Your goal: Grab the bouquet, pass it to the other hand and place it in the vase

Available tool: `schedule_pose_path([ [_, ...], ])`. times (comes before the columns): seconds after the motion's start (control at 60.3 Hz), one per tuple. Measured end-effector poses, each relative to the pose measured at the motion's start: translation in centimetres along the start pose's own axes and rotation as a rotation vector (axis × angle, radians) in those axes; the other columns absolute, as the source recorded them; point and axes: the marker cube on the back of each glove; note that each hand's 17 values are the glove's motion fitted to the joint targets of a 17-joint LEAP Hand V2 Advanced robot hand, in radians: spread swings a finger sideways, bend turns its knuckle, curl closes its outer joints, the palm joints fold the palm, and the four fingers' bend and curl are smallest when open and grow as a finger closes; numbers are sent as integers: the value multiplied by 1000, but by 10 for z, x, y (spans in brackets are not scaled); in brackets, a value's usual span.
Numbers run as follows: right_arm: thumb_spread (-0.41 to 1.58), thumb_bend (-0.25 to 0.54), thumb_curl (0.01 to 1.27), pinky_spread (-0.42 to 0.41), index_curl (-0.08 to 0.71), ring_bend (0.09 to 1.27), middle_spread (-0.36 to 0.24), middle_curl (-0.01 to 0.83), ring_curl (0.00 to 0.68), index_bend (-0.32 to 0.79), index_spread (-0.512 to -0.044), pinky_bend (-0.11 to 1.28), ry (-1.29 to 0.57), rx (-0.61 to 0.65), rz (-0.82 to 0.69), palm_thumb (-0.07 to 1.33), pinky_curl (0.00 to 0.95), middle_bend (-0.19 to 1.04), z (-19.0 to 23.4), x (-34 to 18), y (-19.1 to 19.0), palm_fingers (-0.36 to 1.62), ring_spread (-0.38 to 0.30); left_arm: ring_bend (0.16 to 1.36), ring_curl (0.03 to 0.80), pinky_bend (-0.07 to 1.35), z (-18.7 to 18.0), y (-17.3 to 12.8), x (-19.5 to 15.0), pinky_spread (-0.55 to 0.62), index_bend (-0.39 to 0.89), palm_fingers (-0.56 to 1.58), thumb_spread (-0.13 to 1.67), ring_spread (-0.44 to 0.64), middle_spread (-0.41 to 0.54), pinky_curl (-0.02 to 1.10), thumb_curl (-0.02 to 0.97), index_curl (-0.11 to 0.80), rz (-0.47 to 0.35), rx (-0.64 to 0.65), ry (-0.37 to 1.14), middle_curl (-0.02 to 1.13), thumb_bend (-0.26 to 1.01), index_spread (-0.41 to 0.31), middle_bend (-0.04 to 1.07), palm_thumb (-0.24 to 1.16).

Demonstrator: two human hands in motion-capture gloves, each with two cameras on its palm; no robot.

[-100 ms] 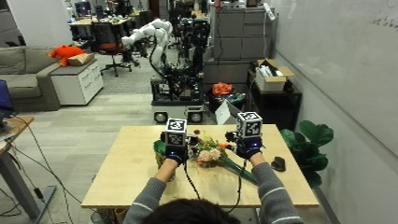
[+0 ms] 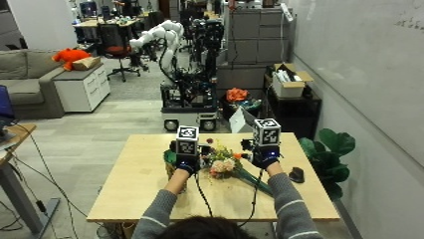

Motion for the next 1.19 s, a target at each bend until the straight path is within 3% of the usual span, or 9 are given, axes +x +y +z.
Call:
schedule_pose_path([
  [0.133, 1048, 229, 102, 211, 127, 427, -43, 179, 204, 123, -332, 529, -15, 0, 16, 387, 245, 203, -9, 5, 7, 344, 5, 377, 236, 228, -8, 4, 2, -34, 205, 843, 978, -74, -106, 240, 125, 240, -10, -14, -10, 275, 57, -148, 284, 187],
  [0.365, 1236, 173, 139, 232, 170, 440, -47, 259, 251, 126, -358, 527, -7, 6, 19, 390, 287, 203, -12, 14, 9, 317, 6, 335, 279, 181, -8, 0, 10, -34, 163, 846, 1109, -78, -113, 291, 189, 307, 21, 36, 12, 334, -6, -155, 236, 202],
  [0.581, 1276, 120, 167, 216, 198, 444, -48, 305, 279, 129, -361, 497, 3, -9, 72, 402, 305, 199, -2, 20, 2, 309, 14, 319, 309, 183, 6, 2, 10, -34, 152, 828, 1137, -74, -110, 319, 224, 333, 41, 24, 49, 371, -18, -157, 206, 201],
  [0.763, 1287, 84, 187, 191, 190, 482, -37, 334, 305, 99, -362, 504, 15, -30, 175, 427, 323, 210, 2, 42, -6, 316, 15, 304, 321, 189, 23, -15, 4, 28, 155, 635, 1144, 29, -33, 343, 242, 345, 31, 46, 90, 369, -21, -119, 168, 193],
  [0.962, 1233, -5, 202, 203, 168, 450, -45, 351, 313, 87, -378, 546, 7, -51, 184, 381, 349, 204, 22, 60, -11, 126, 32, 321, 326, 182, 30, -13, 1, 68, 163, 585, 1149, 75, 0, 350, 254, 356, 44, 17, 112, 367, -20, -101, 178, 181],
  [1.045, 1210, -19, 210, 208, 152, 455, -48, 356, 311, 80, -388, 567, 1, 28, 138, 369, 351, 211, 5, 42, 25, 89, 38, 319, 327, 180, 36, -14, 2, 75, 167, 578, 1150, 82, 4, 351, 257, 360, 49, -5, 109, 370, -20, -99, 183, 179],
  [1.194, 1159, -31, 222, 211, 137, 484, -50, 364, 318, 86, -393, 593, 6, -12, 211, 329, 356, 227, 43, 69, 0, 74, 43, 324, 331, 180, 46, -18, 5, 92, 169, 572, 1151, 88, 7, 353, 262, 368, 64, -29, 108, 374, -19, -97, 180, 177],
])
